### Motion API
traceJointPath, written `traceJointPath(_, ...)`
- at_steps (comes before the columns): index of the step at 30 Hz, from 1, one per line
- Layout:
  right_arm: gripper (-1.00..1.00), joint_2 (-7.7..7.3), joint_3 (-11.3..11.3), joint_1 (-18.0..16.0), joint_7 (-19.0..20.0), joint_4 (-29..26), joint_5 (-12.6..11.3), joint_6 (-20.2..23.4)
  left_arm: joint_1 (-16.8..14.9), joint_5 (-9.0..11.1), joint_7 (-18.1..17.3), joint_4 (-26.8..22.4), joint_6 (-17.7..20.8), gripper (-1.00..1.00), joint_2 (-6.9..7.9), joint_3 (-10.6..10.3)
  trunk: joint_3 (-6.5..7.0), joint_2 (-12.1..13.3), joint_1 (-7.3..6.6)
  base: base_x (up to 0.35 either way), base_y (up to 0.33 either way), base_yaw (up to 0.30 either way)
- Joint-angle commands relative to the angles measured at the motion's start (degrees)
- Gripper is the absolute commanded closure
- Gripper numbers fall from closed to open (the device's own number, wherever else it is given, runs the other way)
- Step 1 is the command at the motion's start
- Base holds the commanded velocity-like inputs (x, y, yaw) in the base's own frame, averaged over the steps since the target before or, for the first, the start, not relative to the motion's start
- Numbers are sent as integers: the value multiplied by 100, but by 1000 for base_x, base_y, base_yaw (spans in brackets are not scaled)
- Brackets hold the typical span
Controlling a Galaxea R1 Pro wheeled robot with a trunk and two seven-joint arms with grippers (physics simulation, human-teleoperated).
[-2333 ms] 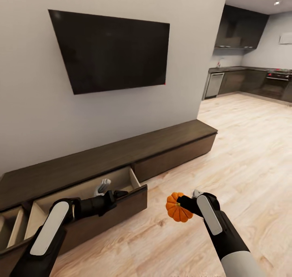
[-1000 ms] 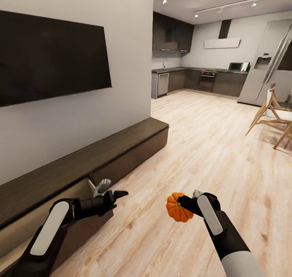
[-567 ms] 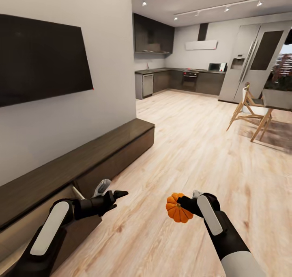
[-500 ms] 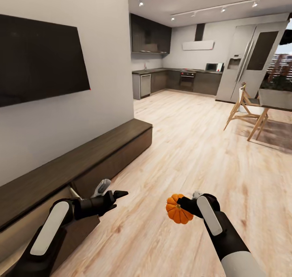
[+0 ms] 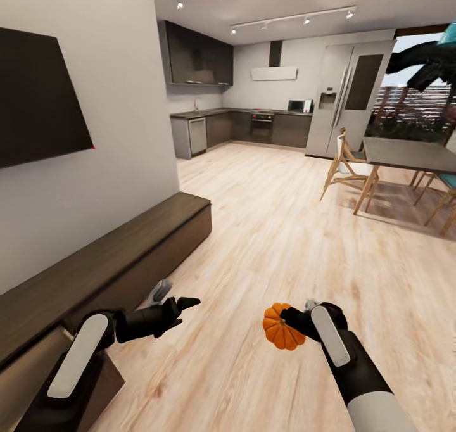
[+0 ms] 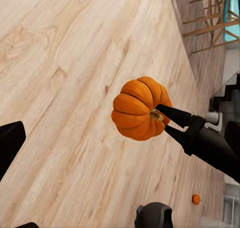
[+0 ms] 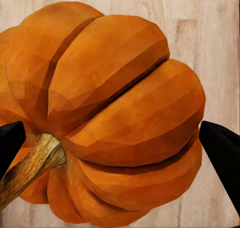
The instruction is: Place each of the two pumpkins and all three candles from the living room inside a cabinet in the living room (use any cabinet), then make sure every cabinet is closed, and position the cauldron so it is next to a table in the living room.
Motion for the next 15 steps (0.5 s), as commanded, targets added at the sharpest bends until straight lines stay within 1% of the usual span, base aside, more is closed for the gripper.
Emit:
traceJointPath(1,100,-1,-41,-4,-59,-4,-81,-6,-1,59,60,-7,3,-100,4,-4,-2,-3,3,342,-79,-277)
traceJointPath(2,100,-5,-95,-4,-59,-4,-81,1,-1,59,60,-7,3,-100,4,-4,1,-3,3,342,-96,-277)
traceJointPath(5,100,-1,-142,-4,-59,-2,-82,6,0,59,60,-7,3,-100,4,-4,10,-3,3,343,-107,-277)
traceJointPath(15,100,-8,-166,-2,-59,5,-82,7,-1,59,60,10,3,-100,4,-4,39,-3,3,343,-114,-277)
